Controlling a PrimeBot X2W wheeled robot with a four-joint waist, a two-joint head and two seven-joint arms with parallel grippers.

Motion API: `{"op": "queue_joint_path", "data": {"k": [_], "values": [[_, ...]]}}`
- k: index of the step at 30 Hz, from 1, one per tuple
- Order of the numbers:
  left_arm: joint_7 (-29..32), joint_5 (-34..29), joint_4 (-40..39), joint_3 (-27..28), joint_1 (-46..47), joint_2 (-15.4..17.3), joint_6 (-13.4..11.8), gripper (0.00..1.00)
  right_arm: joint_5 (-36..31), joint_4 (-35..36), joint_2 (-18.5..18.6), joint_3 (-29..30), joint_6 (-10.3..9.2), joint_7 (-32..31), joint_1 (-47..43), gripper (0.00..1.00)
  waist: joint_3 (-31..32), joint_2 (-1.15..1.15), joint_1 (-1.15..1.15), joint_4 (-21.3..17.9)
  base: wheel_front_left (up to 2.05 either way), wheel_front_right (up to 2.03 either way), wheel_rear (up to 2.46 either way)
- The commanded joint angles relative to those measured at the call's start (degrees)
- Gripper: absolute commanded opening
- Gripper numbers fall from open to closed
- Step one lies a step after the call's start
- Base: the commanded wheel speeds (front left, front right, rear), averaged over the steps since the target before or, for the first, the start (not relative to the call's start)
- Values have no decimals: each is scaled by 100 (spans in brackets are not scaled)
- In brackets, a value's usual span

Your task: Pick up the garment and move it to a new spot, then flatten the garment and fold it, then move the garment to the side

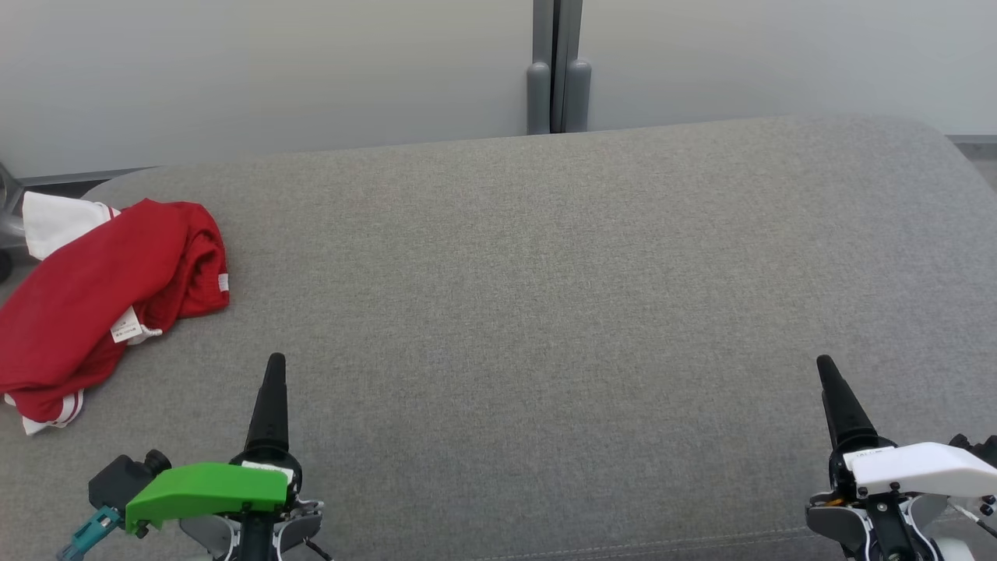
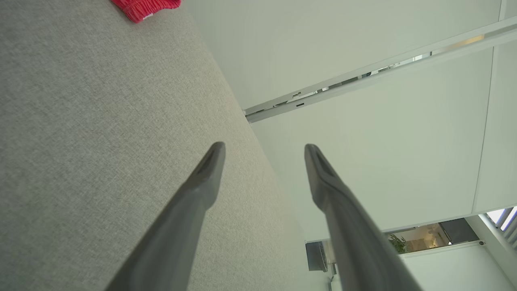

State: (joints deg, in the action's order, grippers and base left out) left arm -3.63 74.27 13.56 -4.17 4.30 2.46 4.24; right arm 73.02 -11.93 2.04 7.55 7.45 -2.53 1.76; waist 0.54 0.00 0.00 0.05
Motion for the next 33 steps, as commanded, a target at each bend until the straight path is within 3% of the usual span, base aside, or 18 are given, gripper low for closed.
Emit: {"op": "queue_joint_path", "data": {"k": [1,19,33], "values": [[-23,-101,-104,-10,37,26,-11,100,-88,111,43,-26,2,42,57,100,0,0,0,0,0,0,0],[-331,-2443,-318,-80,-231,127,-251,100,-2395,463,60,-460,3,514,-42,100,38,0,0,9,0,0,0],[-515,-3492,-100,-151,-392,267,-337,100,-3536,404,67,-775,3,793,-70,100,109,0,0,4,0,0,0]]}}
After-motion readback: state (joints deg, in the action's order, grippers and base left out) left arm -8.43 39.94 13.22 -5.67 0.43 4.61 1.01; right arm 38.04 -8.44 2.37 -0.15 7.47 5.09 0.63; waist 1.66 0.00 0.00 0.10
